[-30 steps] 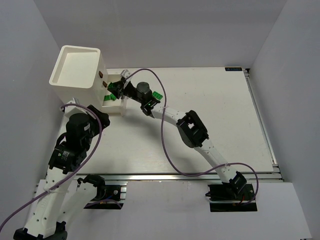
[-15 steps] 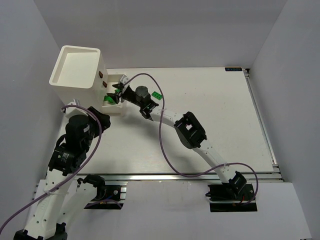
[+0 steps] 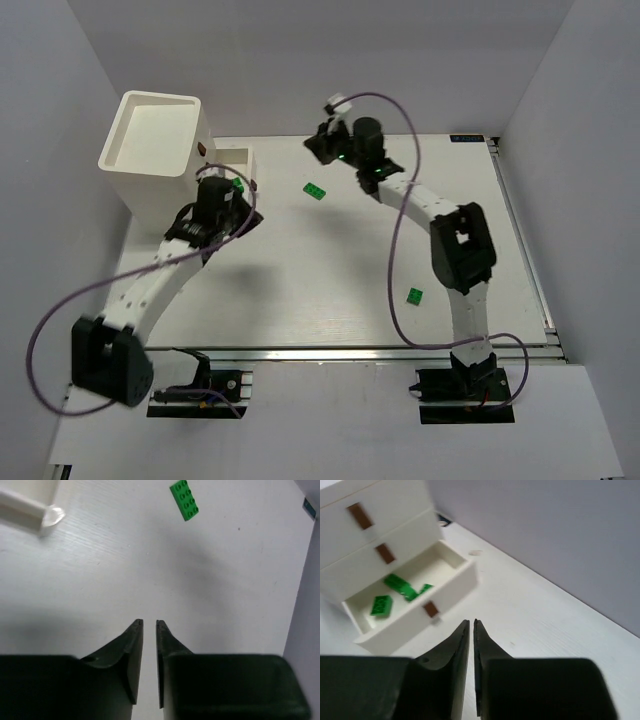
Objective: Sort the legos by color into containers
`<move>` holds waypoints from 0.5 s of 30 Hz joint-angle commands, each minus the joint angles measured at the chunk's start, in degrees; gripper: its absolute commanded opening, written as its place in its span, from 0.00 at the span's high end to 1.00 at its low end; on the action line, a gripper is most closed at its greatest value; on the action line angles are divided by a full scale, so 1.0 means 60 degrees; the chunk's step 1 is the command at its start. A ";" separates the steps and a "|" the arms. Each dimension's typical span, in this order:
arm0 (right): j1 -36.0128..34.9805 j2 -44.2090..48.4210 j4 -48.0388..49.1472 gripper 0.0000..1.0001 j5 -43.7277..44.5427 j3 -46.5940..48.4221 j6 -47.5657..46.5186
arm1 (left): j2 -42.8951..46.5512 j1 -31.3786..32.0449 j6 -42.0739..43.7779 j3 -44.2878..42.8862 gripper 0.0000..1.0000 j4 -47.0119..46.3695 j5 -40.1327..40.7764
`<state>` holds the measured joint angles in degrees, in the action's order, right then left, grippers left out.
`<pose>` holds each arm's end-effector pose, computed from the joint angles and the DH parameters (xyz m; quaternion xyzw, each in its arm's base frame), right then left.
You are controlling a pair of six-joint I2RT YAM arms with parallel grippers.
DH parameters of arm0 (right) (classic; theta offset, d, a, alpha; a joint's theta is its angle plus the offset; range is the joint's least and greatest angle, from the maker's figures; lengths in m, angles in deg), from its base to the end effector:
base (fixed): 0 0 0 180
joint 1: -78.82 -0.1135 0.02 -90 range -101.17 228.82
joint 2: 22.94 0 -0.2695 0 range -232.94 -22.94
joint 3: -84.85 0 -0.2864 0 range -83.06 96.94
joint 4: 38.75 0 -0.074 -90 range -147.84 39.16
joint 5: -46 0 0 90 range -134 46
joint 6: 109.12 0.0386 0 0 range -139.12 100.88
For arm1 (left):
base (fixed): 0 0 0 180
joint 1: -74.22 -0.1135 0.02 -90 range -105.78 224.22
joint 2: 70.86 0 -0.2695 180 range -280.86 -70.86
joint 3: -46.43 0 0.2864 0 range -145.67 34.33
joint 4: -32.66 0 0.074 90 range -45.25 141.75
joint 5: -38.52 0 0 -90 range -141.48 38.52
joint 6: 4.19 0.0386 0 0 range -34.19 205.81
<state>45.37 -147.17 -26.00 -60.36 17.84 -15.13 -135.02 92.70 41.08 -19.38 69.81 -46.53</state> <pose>0.4642 0.3197 0.2834 -0.2742 0.6420 0.3216 0.6397 0.2670 -0.0857 0.2990 -0.2209 0.8605 -0.2070 0.4097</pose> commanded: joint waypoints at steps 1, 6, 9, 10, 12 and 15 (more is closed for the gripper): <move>0.0914 0.1206 -0.1924 0.87 -0.0671 -0.0952 -0.0122 | -0.2367 0.0055 -0.0438 -0.1488 0.70 -0.0971 -0.1644; 0.1678 0.1573 -0.4531 0.37 -0.0759 -0.0953 -0.1263 | -0.6187 0.0449 -0.0967 -0.5071 0.39 0.0479 -0.1442; 0.1898 0.0873 -0.6171 0.20 -0.1577 -0.0078 -0.2550 | -0.7626 0.0654 -0.1231 -0.7049 0.38 0.1622 -0.0972; 0.1870 0.0594 -0.7336 0.20 -0.1972 0.0869 -0.3526 | -0.7806 0.0742 -0.1202 -0.7421 0.37 0.1885 -0.0609; 0.1694 -0.0445 -0.8165 0.11 -0.1990 0.1797 -0.4091 | -0.7706 0.0743 -0.1042 -0.7630 0.38 0.1874 -0.0503; 0.1518 -0.1325 -0.8272 0.11 -0.1698 0.2665 -0.4341 | -0.7019 0.0743 -0.0516 -0.7061 0.38 0.1552 -0.0298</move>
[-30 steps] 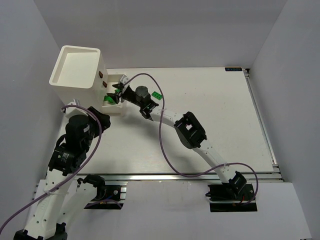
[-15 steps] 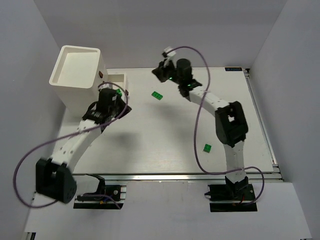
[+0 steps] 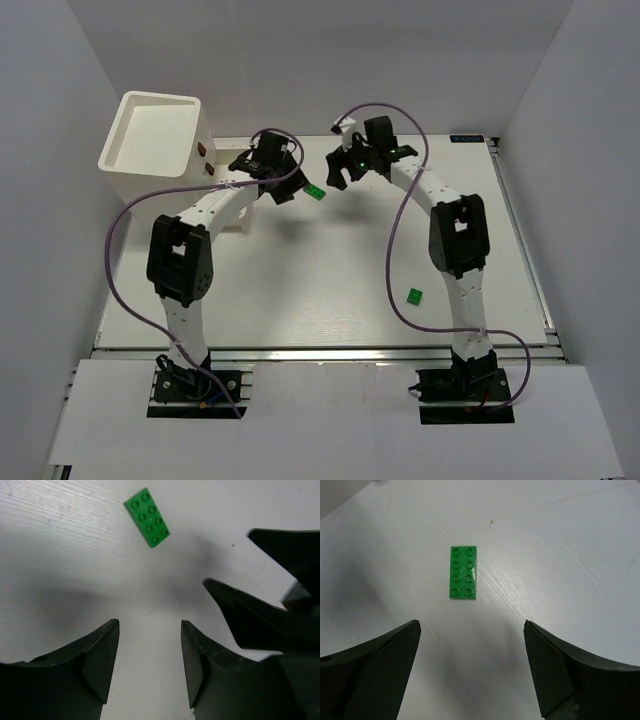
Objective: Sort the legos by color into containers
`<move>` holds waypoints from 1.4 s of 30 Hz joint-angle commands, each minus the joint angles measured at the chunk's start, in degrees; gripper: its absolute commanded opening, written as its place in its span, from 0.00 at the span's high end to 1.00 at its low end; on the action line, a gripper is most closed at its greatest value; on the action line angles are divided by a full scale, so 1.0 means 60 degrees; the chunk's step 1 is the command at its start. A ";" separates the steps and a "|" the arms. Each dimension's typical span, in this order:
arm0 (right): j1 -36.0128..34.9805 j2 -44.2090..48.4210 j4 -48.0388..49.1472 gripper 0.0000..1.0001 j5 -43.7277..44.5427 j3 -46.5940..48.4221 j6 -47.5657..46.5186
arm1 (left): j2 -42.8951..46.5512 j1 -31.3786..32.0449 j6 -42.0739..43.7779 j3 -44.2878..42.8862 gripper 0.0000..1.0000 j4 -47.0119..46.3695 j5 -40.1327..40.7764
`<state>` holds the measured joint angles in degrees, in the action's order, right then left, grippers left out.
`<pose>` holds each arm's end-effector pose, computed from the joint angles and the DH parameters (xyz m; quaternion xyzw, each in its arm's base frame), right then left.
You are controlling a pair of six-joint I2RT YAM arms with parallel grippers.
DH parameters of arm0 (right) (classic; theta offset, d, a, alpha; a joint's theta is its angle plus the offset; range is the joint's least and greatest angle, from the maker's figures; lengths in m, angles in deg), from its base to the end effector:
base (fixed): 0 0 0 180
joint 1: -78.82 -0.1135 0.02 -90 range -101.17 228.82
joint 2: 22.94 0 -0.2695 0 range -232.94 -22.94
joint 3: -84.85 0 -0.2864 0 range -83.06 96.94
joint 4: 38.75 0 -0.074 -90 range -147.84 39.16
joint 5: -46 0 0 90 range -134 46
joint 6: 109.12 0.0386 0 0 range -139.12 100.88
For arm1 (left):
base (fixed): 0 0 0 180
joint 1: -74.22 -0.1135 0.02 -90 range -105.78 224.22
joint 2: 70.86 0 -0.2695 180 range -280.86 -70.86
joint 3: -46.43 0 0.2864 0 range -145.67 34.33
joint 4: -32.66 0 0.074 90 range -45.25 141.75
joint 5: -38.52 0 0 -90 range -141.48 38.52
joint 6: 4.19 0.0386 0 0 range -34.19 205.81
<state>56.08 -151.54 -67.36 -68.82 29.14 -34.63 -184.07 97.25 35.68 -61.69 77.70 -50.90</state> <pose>0.5151 0.2334 0.2433 -0.3781 0.7770 0.2178 0.4538 0.4453 -0.1889 0.2494 -0.2219 0.9135 -0.1994 0.2766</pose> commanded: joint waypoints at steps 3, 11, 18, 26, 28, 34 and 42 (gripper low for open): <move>-0.0384 -0.1124 -0.0662 0.11 0.0151 0.0884 -0.1150 | 0.2706 -0.0014 0.0736 0.1703 0.37 -0.0582 0.0299; -0.0692 -0.2298 -0.0164 0.11 0.0431 0.1603 -0.1034 | 0.6937 -0.0014 0.0635 0.5248 0.36 -0.1435 0.0547; -0.0970 -0.3029 0.0570 0.12 0.0885 0.1937 -0.0478 | 0.8934 -0.0014 0.0606 0.5868 0.31 -0.0381 0.1455; -0.1219 -0.3499 0.0247 0.52 0.0811 0.2804 -0.0711 | 0.9771 -0.0014 0.0416 0.5810 0.31 0.0675 0.1822; -0.1205 -0.3455 0.0247 0.81 0.0826 0.2745 -0.0682 | 0.9946 -0.0014 0.0430 0.5751 0.31 0.0792 0.1924; -0.1234 -0.2960 0.0189 1.00 0.0213 0.2321 -0.0799 | 1.0269 -0.0014 0.0518 0.5648 0.31 0.1041 0.2086; -0.1965 -0.0936 0.2939 1.00 -0.2395 0.1059 -0.1020 | 1.1088 -0.0014 0.0810 0.5341 0.31 0.1524 0.2890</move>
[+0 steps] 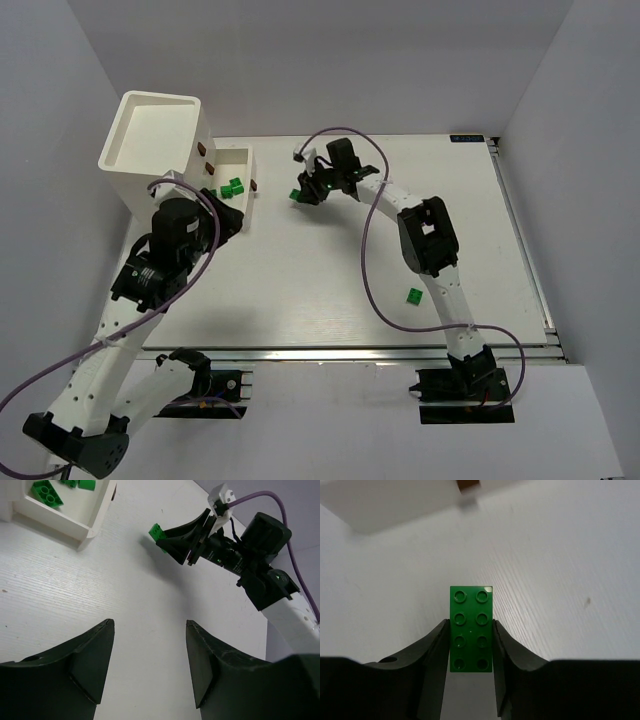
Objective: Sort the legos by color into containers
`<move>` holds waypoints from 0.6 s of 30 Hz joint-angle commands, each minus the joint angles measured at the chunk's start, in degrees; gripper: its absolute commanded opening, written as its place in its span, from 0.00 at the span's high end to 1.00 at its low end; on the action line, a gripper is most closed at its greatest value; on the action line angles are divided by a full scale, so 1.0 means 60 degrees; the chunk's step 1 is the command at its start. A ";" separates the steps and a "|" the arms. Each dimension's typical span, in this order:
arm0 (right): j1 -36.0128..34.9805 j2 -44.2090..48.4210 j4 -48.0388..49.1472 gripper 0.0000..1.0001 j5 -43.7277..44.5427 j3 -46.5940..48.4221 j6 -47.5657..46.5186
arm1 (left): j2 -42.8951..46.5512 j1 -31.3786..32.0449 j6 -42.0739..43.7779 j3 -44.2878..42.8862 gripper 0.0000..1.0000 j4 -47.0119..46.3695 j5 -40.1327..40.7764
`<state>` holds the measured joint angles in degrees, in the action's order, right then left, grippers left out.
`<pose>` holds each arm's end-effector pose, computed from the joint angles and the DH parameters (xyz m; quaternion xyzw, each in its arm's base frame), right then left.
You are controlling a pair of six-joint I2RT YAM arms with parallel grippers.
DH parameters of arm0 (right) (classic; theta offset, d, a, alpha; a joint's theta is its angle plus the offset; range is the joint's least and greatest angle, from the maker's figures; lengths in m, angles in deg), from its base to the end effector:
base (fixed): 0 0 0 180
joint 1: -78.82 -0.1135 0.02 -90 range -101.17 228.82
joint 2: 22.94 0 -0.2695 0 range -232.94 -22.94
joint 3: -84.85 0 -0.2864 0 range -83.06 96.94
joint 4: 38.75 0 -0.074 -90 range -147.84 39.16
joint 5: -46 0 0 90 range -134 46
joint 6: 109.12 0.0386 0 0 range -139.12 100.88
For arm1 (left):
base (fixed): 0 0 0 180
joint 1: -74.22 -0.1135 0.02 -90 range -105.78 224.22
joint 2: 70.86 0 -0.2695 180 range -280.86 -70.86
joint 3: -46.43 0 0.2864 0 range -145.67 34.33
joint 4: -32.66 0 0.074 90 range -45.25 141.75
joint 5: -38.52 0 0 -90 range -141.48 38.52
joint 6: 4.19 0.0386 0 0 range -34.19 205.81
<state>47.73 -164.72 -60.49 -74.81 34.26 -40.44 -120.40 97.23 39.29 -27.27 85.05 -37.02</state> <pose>0.5038 0.3269 0.1588 -0.4878 0.7092 0.2723 0.4302 0.1921 -0.0711 0.3831 -0.2367 0.8204 -0.2016 0.4799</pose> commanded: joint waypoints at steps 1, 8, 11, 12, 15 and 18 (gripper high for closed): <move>-0.0647 0.1203 0.2161 1.00 -0.1428 0.0556 0.0342 | 0.0536 -0.0011 0.0224 -0.0397 0.31 0.0316 0.0622; -0.1394 0.0954 0.5515 1.00 -0.1034 0.0546 0.2306 | 0.0902 -0.0011 -0.0024 -0.0485 0.31 0.0667 0.0681; -0.1585 0.0778 0.7457 1.00 -0.0565 0.0093 0.2994 | 0.1005 -0.0011 -0.0112 -0.0587 0.31 0.0886 0.0696; -0.1687 0.0604 0.7946 1.00 -0.0245 0.0047 0.3127 | 0.0991 -0.0011 -0.0127 -0.0645 0.31 0.0959 0.0696; -0.2038 0.0063 0.9441 1.00 0.0517 0.0178 0.3319 | 0.0845 -0.0011 -0.0083 -0.1040 0.30 0.1355 0.0710; -0.2317 -0.0626 1.0043 1.00 0.1569 0.0822 0.3247 | 0.0756 -0.0011 -0.0083 -0.1392 0.30 0.1648 0.0681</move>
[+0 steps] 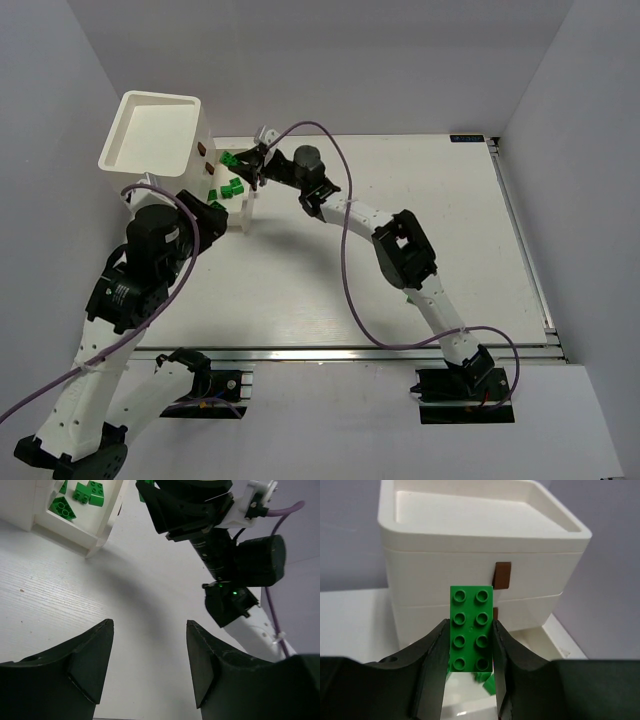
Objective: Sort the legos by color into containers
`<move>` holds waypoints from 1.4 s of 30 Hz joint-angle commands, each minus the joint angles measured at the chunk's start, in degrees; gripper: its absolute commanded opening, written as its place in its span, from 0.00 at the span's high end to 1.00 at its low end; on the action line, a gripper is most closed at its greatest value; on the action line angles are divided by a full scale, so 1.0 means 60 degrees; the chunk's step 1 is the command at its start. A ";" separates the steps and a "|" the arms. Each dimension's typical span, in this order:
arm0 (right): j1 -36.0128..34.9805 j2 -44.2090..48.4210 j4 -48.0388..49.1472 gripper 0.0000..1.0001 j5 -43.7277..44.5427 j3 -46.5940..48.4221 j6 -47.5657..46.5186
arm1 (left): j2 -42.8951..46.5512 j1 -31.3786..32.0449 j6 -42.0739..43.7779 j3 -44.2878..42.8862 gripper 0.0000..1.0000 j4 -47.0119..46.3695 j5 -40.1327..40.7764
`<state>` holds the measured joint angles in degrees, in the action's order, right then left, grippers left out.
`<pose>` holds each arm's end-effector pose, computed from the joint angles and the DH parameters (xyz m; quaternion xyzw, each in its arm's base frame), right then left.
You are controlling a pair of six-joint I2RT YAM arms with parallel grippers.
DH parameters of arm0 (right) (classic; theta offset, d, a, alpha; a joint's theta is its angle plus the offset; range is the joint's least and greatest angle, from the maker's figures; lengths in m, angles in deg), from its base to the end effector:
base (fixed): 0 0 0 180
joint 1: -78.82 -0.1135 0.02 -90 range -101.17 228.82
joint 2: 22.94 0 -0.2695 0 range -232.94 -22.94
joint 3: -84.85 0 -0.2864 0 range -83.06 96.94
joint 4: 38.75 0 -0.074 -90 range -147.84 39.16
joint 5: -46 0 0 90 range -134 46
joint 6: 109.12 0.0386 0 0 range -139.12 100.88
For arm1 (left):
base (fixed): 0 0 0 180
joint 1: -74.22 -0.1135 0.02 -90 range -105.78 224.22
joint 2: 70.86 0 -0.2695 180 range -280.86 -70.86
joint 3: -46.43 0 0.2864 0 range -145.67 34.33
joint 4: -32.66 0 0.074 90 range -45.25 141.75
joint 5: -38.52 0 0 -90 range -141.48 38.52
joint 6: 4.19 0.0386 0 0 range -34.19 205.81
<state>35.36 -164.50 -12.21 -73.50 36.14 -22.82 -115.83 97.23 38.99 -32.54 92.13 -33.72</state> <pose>0.4342 0.4376 0.2601 -0.4188 0.4502 0.4067 0.6756 0.1581 -0.0544 0.4165 -0.2530 0.8005 -0.1948 0.5072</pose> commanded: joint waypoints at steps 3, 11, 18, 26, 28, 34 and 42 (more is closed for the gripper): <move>-0.0490 -0.1279 0.2206 1.00 0.2058 0.1137 0.0106 | 0.0082 -0.0011 -0.0061 -0.0632 0.30 0.0688 0.0160; -0.0652 -0.2041 0.1867 0.81 0.2557 0.1768 -0.0466 | 0.0830 -0.0187 -0.0296 -0.0237 0.30 0.0893 0.0233; -0.0652 -0.2306 0.1765 0.26 0.2266 0.2033 -0.0862 | 0.1093 -0.0187 -0.0296 -0.0091 0.30 0.0938 0.0307; -0.0418 -0.0466 0.1444 0.38 0.2119 0.0910 -0.0306 | 0.1226 -0.0187 -0.0150 0.0773 0.30 -0.0129 0.0014; -0.0098 0.0385 0.0450 0.66 0.2103 0.0264 0.0001 | 0.1153 -0.0187 0.0040 0.0978 0.31 -0.0439 -0.0059; 0.1729 0.4296 -0.3365 1.00 -0.1697 -0.3836 -0.0095 | 0.0699 -0.0187 0.0845 0.1681 0.47 -0.1917 -0.0717; 0.3887 0.7946 -1.3448 0.57 -0.2190 -0.6621 -1.0081 | 0.0215 -0.0187 0.1330 0.3043 0.80 -0.3881 -0.1319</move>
<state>58.09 -119.15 -61.65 -84.84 1.91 -54.91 -114.39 96.42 44.71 -15.64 75.52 -39.27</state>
